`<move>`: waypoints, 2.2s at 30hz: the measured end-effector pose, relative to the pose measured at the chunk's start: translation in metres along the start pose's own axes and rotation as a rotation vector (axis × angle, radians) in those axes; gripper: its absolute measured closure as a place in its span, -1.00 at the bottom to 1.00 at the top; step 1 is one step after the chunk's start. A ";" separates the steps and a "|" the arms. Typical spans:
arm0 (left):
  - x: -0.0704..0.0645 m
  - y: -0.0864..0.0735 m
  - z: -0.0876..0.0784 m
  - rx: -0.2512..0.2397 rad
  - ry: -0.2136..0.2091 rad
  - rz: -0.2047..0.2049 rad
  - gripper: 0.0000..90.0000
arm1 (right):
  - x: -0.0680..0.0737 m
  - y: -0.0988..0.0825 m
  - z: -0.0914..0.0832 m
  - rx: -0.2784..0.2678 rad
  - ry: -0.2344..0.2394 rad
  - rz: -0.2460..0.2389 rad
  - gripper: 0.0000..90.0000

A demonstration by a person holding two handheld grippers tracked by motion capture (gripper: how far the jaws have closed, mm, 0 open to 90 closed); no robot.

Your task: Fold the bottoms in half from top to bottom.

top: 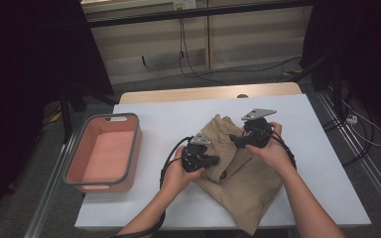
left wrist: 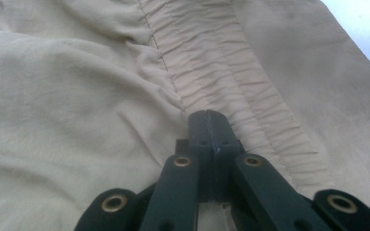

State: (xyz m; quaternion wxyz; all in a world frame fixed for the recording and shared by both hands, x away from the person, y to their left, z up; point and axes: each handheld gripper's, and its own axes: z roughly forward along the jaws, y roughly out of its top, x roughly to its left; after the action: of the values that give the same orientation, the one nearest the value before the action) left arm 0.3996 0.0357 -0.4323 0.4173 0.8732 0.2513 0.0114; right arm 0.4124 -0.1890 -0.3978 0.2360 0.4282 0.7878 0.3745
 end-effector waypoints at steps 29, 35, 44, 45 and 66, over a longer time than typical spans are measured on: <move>0.026 0.004 -0.037 -0.037 0.051 -0.121 -0.16 | -0.004 -0.010 -0.014 0.009 0.017 0.006 0.75; 0.037 0.004 -0.054 -0.076 0.112 -0.134 -0.33 | -0.006 -0.022 -0.026 0.001 0.023 0.013 0.75; 0.048 0.001 -0.065 -0.091 0.161 -0.153 -0.41 | -0.008 -0.048 -0.036 -0.010 0.044 0.065 0.75; 0.048 0.001 -0.065 -0.089 0.161 -0.156 -0.41 | -0.008 -0.050 -0.036 -0.002 0.040 0.065 0.75; 0.058 -0.006 -0.070 -0.053 0.216 -0.154 -0.48 | -0.004 -0.063 -0.017 0.020 0.023 0.060 0.46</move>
State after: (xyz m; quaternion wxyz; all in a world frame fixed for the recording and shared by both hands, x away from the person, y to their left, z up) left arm 0.4320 0.1158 -0.4019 0.4105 0.8336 0.3608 0.0799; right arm 0.3715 -0.2211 -0.4374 0.2114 0.4496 0.7809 0.3786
